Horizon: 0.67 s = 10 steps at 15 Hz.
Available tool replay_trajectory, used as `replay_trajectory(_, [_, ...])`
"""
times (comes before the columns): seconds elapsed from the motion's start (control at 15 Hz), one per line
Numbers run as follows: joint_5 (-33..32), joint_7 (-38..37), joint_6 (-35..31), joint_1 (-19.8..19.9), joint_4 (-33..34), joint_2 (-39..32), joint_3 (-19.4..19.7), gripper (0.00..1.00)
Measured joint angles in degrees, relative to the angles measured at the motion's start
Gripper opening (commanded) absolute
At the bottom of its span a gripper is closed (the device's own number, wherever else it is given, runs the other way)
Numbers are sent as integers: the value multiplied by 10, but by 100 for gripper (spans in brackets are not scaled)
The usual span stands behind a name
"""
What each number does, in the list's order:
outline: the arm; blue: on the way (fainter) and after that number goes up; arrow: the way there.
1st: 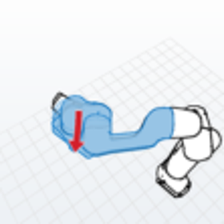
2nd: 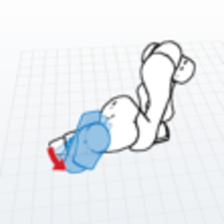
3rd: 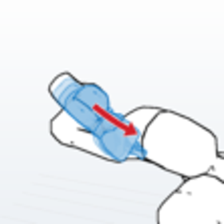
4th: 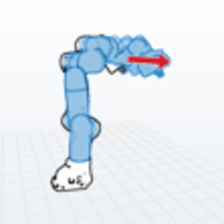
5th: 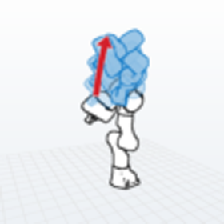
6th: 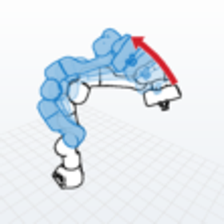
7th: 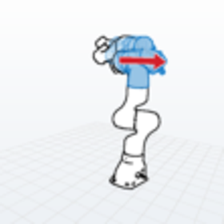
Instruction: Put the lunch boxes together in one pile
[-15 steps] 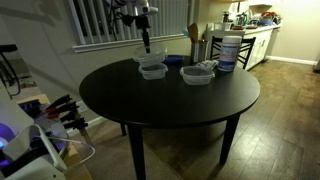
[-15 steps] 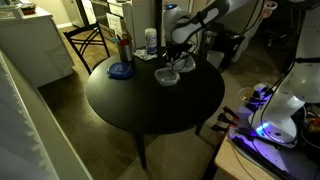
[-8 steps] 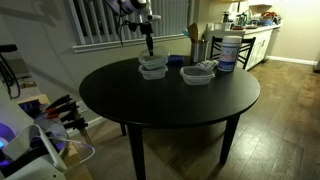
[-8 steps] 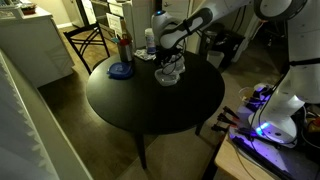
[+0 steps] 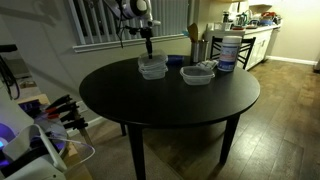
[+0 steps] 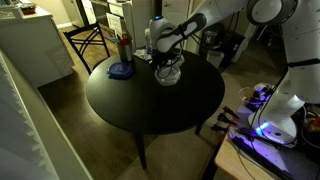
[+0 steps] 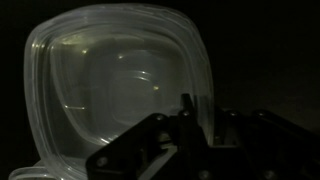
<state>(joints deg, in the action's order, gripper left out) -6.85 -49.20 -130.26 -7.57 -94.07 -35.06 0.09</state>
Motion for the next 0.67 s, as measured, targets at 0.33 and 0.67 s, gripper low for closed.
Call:
replay_trajectory(0.33, [30, 0, -11, -1, -13, 2, 0, 70])
replay_trajectory(0.67, [29, 0, -11, -10, -80, 44, 13, 98])
